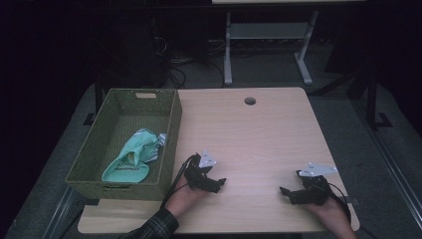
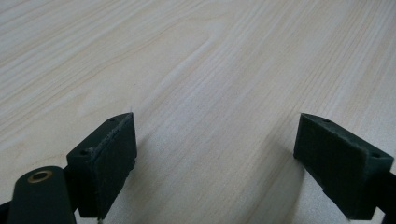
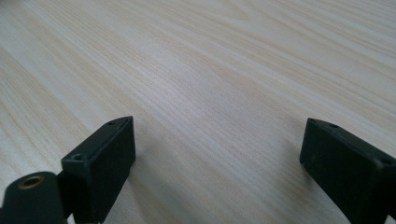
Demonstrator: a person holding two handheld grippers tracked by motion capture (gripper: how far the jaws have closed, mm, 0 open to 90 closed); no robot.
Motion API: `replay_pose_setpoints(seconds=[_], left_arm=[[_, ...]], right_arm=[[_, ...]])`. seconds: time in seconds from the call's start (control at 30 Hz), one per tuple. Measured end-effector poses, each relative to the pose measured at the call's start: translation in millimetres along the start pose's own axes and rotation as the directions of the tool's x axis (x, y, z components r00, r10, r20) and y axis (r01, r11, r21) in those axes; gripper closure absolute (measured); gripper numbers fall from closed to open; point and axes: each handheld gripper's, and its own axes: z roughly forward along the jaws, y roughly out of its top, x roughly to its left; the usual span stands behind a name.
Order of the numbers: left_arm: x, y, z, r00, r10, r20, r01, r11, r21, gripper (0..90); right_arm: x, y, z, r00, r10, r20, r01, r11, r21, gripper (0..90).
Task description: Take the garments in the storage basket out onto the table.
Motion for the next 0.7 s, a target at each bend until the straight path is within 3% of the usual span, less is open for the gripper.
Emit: replay_pose_setpoints(seconds=[0.3, 0.4, 0.7], left_arm=[[1.7, -1.7, -1.3, 0.9998, 0.012, 0.017, -0.012, 0.9999, -0.004, 12.3], [3.7, -1.0, -5.2, 0.9987, 0.036, 0.037, -0.037, 0.9988, 0.031, 12.2], [3.8, 0.3, -8.9, 0.998, 0.047, 0.041, -0.05, 0.9966, 0.066, 12.3]], right_arm=[[-0.1, 0.0, 0.0, 1.0, 0.0, 0.0, 0.0, 1.0, 0.0, 10.1], [0.0, 0.0, 0.0, 1.0, 0.001, 0.0, -0.001, 1.0, 0.0, 10.1], [0.2, 0.0, 0.1, 1.0, 0.001, 0.0, -0.001, 1.0, -0.001, 10.1]])
